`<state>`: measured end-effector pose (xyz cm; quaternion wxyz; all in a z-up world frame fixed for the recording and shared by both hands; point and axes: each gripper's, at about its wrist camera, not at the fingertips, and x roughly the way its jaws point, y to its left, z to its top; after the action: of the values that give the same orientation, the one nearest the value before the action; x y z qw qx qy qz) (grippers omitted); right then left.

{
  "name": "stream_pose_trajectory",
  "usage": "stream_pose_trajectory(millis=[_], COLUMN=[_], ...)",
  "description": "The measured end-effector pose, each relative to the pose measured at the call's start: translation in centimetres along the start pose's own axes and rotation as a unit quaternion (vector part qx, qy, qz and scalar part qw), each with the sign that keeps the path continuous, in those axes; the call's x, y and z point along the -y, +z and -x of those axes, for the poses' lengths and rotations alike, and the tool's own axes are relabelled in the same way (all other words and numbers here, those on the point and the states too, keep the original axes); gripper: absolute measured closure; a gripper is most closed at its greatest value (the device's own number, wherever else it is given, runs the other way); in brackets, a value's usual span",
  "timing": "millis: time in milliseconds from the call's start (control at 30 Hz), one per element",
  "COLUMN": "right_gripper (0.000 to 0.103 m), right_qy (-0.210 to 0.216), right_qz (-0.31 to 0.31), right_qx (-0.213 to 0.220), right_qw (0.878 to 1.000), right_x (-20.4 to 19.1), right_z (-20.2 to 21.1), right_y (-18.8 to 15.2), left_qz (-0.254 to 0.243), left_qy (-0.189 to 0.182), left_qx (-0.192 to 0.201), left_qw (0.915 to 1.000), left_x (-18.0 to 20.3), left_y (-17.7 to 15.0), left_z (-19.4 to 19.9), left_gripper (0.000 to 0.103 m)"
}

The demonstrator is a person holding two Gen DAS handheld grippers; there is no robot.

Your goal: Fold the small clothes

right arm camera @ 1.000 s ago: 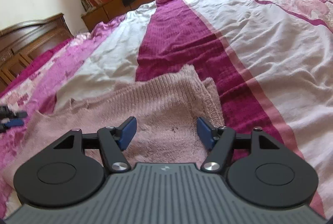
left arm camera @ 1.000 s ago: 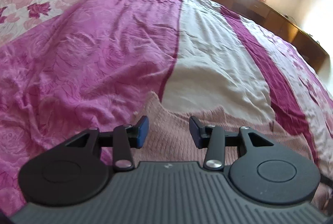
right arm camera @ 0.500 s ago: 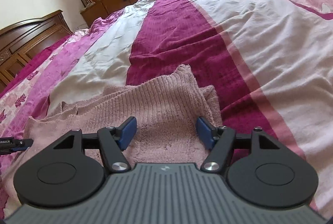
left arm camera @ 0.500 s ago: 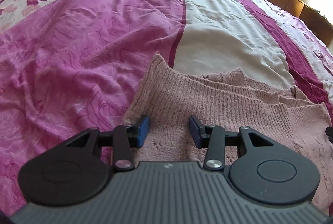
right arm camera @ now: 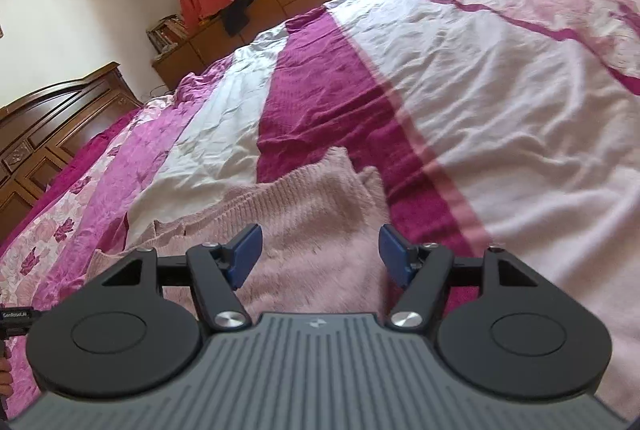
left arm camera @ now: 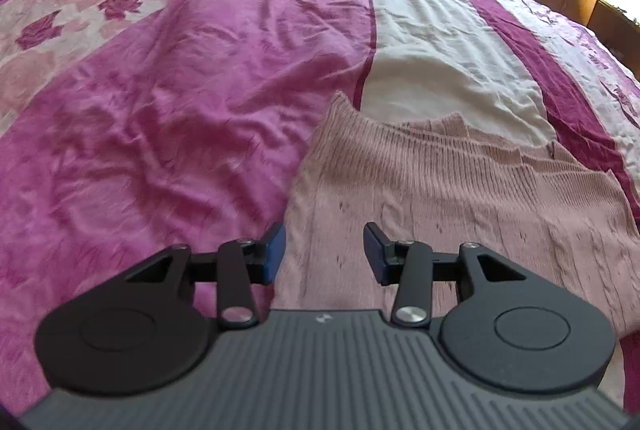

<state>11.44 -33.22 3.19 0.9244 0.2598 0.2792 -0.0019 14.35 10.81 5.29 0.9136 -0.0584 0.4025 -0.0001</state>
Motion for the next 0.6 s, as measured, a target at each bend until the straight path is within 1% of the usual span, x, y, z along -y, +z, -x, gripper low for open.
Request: stream_pose_trajectory(millis=[233, 400, 467, 600], right_gripper=[0.031, 0.031, 0.030, 0.029], right_qy=[-0.020, -0.021, -0.012, 0.039], right_qz=[-0.014, -0.036, -0.036, -0.059], right_qx=[-0.014, -0.038, -0.054, -0.080], right_qw=[1.000, 0.998, 0.998, 0.994], right_x=[1.7, 2.9, 3.0, 2.8], right_z=[3.0, 3.7, 3.3, 2.2], right_y=[-1.3, -2.5, -3.0, -3.5], left_qz=[0.006, -0.002, -0.004, -0.012], left_qy=[-0.007, -0.001, 0.003, 0.010], left_qx=[-0.016, -0.021, -0.023, -0.021], left_qw=[0.9998, 0.9998, 0.9997, 0.9997], left_x=[-0.1, 0.1, 0.1, 0.4], left_y=[-2.0, -3.4, -3.8, -4.2], left_z=[1.9, 2.4, 2.4, 2.6], left_gripper=[0.058, 0.058, 0.058, 0.058])
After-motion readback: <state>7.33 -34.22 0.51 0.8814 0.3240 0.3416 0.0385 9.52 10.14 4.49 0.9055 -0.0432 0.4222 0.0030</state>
